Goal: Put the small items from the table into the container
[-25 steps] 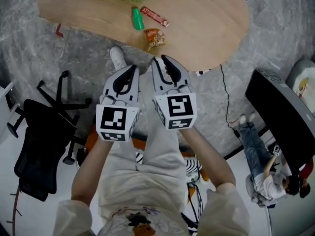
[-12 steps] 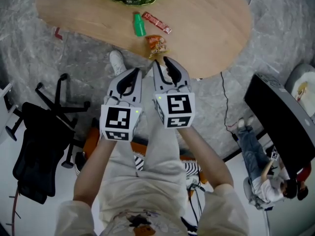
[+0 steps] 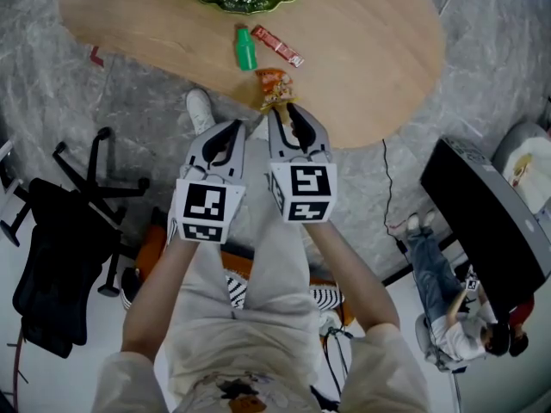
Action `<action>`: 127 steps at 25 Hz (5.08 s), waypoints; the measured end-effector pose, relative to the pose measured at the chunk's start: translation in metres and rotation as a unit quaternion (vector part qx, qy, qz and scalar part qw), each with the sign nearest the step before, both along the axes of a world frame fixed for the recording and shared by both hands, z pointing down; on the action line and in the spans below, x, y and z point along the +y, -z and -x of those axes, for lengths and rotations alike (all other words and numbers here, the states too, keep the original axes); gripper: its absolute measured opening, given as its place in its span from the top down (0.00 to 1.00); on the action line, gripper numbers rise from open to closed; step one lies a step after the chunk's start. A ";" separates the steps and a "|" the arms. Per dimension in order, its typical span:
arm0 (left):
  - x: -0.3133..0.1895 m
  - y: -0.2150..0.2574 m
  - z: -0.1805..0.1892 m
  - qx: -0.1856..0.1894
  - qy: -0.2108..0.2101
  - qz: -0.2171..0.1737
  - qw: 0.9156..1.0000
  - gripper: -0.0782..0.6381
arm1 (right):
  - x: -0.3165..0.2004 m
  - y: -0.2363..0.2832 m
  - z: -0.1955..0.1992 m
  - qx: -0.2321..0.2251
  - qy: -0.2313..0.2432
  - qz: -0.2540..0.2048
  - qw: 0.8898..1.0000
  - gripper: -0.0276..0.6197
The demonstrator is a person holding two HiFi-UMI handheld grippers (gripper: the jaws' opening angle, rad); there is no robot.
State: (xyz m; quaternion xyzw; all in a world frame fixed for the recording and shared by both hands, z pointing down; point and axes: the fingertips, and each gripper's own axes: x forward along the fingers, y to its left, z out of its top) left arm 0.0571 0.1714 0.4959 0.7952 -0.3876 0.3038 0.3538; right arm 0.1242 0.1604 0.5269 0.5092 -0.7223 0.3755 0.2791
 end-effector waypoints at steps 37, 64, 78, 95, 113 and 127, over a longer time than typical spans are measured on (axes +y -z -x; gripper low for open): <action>-0.025 -0.031 0.023 0.000 0.011 0.015 1.000 0.90 | -0.018 -0.064 -0.003 0.047 -0.037 0.054 0.997 0.86; -0.027 0.005 0.024 0.011 0.012 -0.004 1.000 0.90 | -0.018 -0.015 0.005 0.055 -0.008 0.024 0.998 0.95; -0.031 0.041 0.028 0.026 0.010 -0.022 0.999 0.90 | -0.024 0.031 0.013 0.052 -0.001 -0.006 0.999 0.95; -0.044 0.102 0.048 0.026 0.011 -0.046 0.999 0.90 | -0.038 0.097 0.031 0.043 -0.012 -0.041 0.998 0.95; -0.050 0.150 0.053 0.047 -0.002 -0.054 0.997 0.90 | -0.046 0.166 0.047 0.033 -0.021 -0.074 0.997 0.95; -0.066 0.195 0.066 0.049 -0.023 -0.077 0.996 0.90 | -0.061 0.215 0.064 0.029 -0.021 -0.111 0.993 0.95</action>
